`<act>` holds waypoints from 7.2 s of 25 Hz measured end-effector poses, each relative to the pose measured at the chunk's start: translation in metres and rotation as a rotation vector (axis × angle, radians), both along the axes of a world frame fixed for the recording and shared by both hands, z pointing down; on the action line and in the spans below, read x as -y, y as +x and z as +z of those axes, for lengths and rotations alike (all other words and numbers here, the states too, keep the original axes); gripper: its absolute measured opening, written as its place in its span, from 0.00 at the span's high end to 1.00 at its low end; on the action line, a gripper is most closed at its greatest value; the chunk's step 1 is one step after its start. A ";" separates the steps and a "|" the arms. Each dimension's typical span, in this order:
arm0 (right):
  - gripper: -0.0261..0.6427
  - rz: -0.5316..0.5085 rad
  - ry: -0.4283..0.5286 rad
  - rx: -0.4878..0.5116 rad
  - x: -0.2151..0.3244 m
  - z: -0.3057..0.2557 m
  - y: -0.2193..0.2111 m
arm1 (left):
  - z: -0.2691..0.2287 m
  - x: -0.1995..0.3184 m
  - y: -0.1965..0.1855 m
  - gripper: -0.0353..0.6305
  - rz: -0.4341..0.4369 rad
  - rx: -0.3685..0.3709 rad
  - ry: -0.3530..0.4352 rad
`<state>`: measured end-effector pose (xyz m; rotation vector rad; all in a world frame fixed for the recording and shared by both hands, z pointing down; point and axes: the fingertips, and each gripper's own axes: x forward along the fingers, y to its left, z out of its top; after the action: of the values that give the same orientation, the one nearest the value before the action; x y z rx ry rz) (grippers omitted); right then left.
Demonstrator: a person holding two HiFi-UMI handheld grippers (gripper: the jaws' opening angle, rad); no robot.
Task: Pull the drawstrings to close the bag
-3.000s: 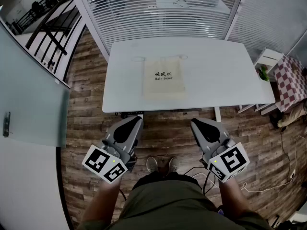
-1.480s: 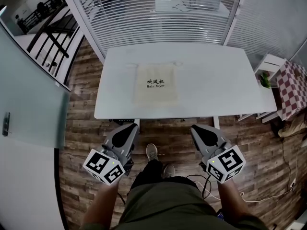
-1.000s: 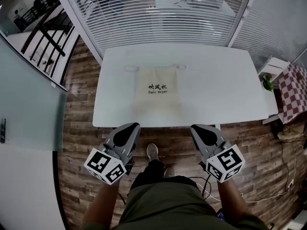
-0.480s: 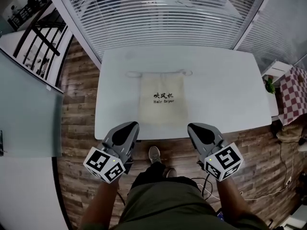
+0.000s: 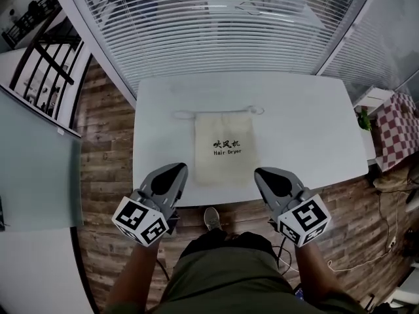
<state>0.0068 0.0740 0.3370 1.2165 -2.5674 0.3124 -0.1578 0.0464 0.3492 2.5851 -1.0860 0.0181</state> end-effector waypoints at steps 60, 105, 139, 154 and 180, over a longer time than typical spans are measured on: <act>0.81 -0.396 -0.096 -0.636 0.312 0.275 0.127 | 0.256 0.284 -0.011 0.74 0.301 0.982 0.100; 0.94 -0.448 -0.163 -0.528 0.292 0.263 0.101 | 0.296 0.257 0.013 0.92 0.776 1.119 -0.035; 0.94 0.243 0.375 -0.722 0.334 -0.028 0.197 | -0.037 0.304 -0.032 0.93 -0.124 1.198 0.474; 0.94 0.358 0.418 -0.641 0.318 -0.091 0.240 | -0.106 0.290 -0.086 0.93 -0.309 1.086 0.431; 0.94 0.449 0.419 -0.442 0.309 -0.125 0.284 | -0.141 0.287 -0.158 0.93 -0.504 0.749 0.328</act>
<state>0.2908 -0.2346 0.2122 1.7733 -2.0140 -0.3917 -0.3162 -0.2403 0.2082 2.5323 -2.1295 0.7968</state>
